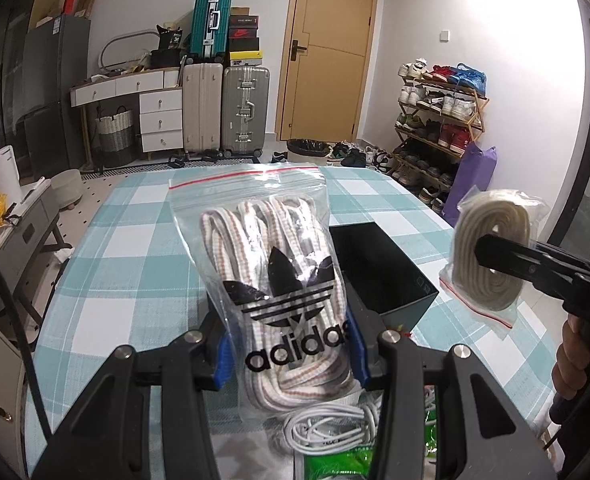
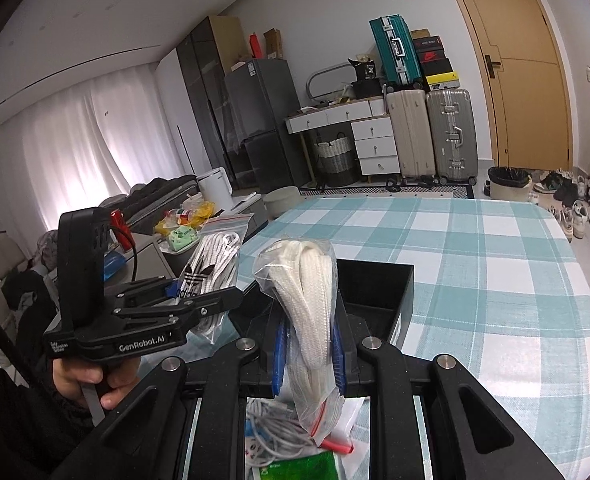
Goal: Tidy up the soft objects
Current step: 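Lower the adidas bag and rope bag into the black box with both grippers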
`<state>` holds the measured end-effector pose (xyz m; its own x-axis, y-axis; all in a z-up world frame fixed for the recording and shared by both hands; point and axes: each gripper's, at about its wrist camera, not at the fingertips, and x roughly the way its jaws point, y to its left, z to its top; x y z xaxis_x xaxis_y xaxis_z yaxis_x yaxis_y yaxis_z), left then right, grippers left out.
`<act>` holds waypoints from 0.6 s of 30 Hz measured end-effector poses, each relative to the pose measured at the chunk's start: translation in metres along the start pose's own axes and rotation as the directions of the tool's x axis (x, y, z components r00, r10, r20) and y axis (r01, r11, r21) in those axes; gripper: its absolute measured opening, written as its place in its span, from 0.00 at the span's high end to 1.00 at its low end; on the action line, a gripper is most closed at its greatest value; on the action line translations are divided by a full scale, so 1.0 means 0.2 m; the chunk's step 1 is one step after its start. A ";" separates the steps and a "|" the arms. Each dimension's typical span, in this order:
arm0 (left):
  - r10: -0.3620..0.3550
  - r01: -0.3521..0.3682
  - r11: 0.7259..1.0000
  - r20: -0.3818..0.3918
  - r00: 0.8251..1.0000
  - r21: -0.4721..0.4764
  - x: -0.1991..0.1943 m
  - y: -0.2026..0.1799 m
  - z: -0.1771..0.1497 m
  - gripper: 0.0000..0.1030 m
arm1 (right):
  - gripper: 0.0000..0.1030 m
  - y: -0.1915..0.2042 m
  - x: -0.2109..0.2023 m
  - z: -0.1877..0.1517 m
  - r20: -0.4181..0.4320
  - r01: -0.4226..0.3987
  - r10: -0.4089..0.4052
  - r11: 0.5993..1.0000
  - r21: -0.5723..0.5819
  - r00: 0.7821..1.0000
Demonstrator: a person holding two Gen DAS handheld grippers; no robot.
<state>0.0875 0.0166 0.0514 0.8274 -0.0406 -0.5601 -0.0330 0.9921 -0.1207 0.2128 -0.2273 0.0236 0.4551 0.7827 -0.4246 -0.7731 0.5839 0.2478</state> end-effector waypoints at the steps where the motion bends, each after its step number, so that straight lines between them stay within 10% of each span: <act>1: -0.001 0.001 1.000 -0.002 1.000 0.001 0.01 0.00 0.01 0.57 | 0.82 -0.01 0.01 0.01 -0.001 0.002 -0.002 1.000 0.002 1.000; 18: -0.012 0.012 1.000 -0.027 1.000 0.002 0.14 0.00 0.05 0.57 | 0.82 -0.12 0.19 0.06 -0.038 0.003 -0.002 0.999 0.039 0.999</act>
<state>0.1174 0.0161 0.0442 0.8125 -0.0558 -0.5803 -0.0216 0.9918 -0.1257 0.2541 -0.2083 0.0117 0.4390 0.7730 -0.4580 -0.7540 0.5941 0.2801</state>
